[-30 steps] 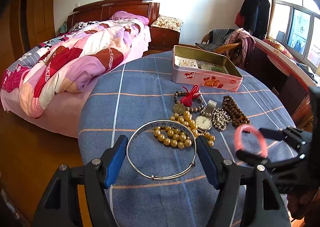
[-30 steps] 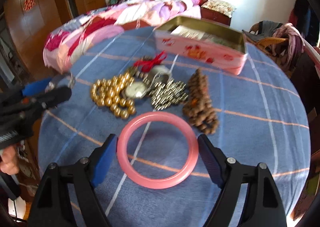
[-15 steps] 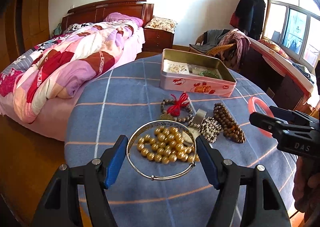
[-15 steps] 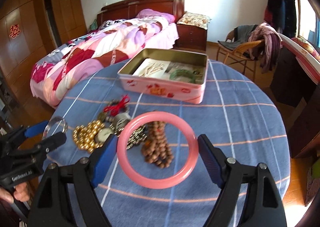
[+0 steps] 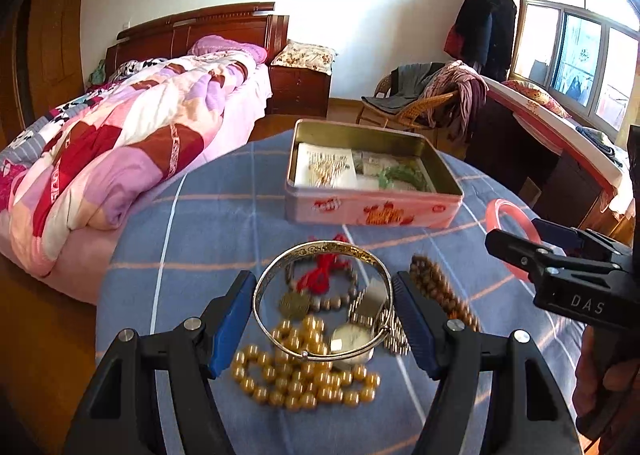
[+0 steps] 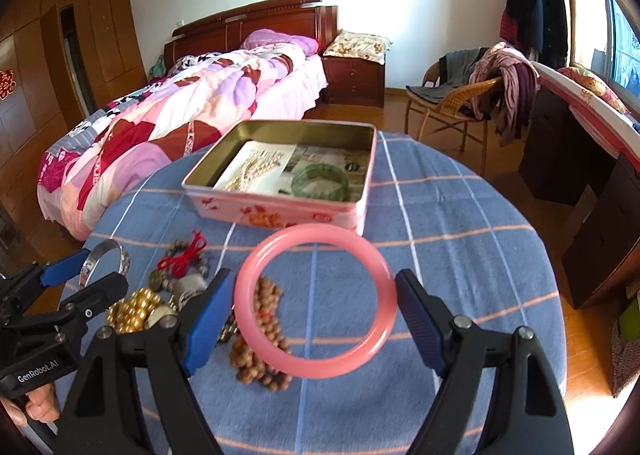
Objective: Organize jewelry
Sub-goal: 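Carry both bangles over the pink tin and release them inside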
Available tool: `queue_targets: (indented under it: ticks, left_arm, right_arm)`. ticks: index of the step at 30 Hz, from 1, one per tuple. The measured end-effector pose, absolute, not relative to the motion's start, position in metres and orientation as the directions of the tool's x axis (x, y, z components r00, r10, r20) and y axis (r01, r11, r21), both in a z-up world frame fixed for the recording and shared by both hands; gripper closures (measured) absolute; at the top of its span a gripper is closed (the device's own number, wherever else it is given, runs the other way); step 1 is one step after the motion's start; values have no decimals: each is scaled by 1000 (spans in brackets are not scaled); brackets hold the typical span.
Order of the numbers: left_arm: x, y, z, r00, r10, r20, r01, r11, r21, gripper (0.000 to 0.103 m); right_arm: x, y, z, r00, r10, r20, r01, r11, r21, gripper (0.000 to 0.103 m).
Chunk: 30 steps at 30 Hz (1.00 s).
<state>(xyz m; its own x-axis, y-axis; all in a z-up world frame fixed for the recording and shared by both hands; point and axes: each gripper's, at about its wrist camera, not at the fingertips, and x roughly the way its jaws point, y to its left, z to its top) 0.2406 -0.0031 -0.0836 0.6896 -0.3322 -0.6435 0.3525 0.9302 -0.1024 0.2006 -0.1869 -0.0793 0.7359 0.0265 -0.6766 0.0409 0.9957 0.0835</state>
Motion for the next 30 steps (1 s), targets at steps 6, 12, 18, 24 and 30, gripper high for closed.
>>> queue_targets:
  ticks: [6,12,18,24,30]
  left_arm:
    - [271,-20,-71,721,-317,-616,346,935,-76,33]
    - [305,-35,-64,746,-302,-593,333,941,-59,33]
    - [343,-52,-70,746,-285,-601,319,946,-54,33]
    - [374,-63,-82,738,-264,-621,294,954,-57,33]
    - [392,-71,-96,728,-233,-644,276,961,-36,33]
  right_arm:
    - [229,-191,-70,766,-2,-643,55,997,62,19]
    - [264,-201,-61,793,-29,-609,91,993,72,19]
    - [298,-202,-63,806,-68,-588,122,991,52,19]
    - [324,-207,-74,792,-104,-602,160,986,39,19]
    - [345,-209,-86,781,-93,-617,164,985,59,19]
